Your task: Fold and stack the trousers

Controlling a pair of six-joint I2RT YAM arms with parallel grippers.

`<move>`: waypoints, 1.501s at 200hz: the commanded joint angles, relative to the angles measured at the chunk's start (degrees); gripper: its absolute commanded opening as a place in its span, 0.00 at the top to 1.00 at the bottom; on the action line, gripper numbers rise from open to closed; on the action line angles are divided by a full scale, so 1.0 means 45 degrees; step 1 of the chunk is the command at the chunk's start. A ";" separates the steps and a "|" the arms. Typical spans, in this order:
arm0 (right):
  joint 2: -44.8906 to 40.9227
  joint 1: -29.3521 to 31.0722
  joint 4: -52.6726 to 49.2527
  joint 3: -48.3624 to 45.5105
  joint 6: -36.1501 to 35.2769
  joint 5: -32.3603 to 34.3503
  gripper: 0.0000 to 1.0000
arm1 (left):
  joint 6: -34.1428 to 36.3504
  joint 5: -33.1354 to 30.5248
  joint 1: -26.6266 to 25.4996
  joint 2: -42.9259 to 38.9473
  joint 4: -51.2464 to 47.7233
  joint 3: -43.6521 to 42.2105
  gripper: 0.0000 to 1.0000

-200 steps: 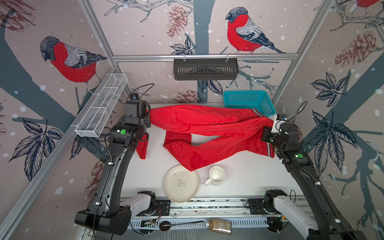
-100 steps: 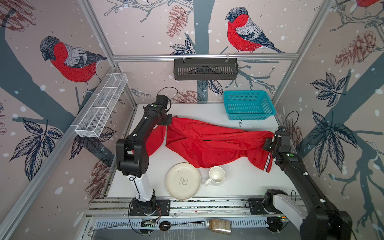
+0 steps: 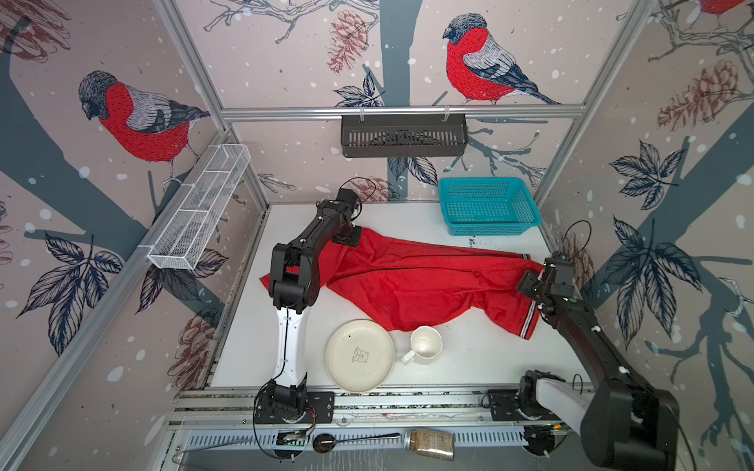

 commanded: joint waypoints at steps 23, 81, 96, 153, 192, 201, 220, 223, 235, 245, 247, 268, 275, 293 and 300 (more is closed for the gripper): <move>-0.1148 -0.0104 -0.0923 0.2233 -0.0459 -0.1985 0.17 | 0.0141 0.0182 0.0589 -0.2544 -0.0688 -0.0747 0.22; 0.1651 -0.0038 0.0342 0.3316 -0.0933 -0.3654 0.11 | -0.1920 0.0561 0.1149 -0.7606 0.1061 -0.6635 0.16; 0.2575 0.0203 0.0661 0.3522 -0.1083 -0.3848 0.10 | -0.3410 0.0641 0.1566 -0.9032 0.2416 -0.8813 0.18; 0.4970 0.1814 0.1779 0.2460 -0.0919 -0.3125 0.09 | -0.7382 -0.0907 0.3529 -1.2324 0.4999 -1.4243 0.25; 0.5228 0.2141 0.2242 0.1115 -0.0509 -0.2847 0.10 | -0.8894 0.0086 0.5795 -1.2597 0.6103 -1.6124 0.29; 0.5181 0.2177 0.2366 0.0817 -0.0376 -0.2855 0.10 | -0.9117 0.0101 0.5884 -1.2273 0.6148 -1.6212 0.29; 0.5152 0.2218 0.2662 0.0299 -0.0205 -0.2820 0.11 | -0.9340 0.0209 0.5927 -1.1713 0.6297 -1.6287 0.29; 0.5157 0.2218 0.2685 0.0252 -0.0187 -0.2804 0.11 | -0.9343 0.0230 0.5953 -1.1651 0.6330 -1.6326 0.29; 0.5259 0.2203 0.2799 0.0047 -0.0173 -0.2755 0.11 | -0.9405 0.0317 0.5956 -1.1349 0.6626 -1.6437 0.30; 0.5349 0.2179 0.2917 -0.0084 -0.0174 -0.2745 0.10 | -0.9369 0.0484 0.5984 -1.1052 0.6856 -1.6474 0.32; 0.5370 0.2179 0.2921 -0.0090 -0.0172 -0.2737 0.11 | -0.9346 0.0489 0.5988 -1.1013 0.6894 -1.6479 0.32; 0.5447 0.2145 0.2922 -0.0123 -0.0258 -0.2659 0.11 | -0.9178 0.0628 0.6012 -1.0206 0.6850 -1.6146 0.39; 0.5462 0.2123 0.2904 -0.0112 -0.0309 -0.2628 0.10 | -0.9086 0.0642 0.6002 -0.9942 0.6768 -1.6051 0.42; 0.5419 0.1986 0.2845 -0.0159 -0.0371 -0.2618 0.10 | -0.9014 0.0465 0.6012 -0.9722 0.6916 -1.6225 0.52; 0.5386 0.1929 0.2873 -0.0197 -0.0380 -0.2628 0.11 | -0.8977 0.0462 0.6000 -0.9630 0.6958 -1.6253 0.53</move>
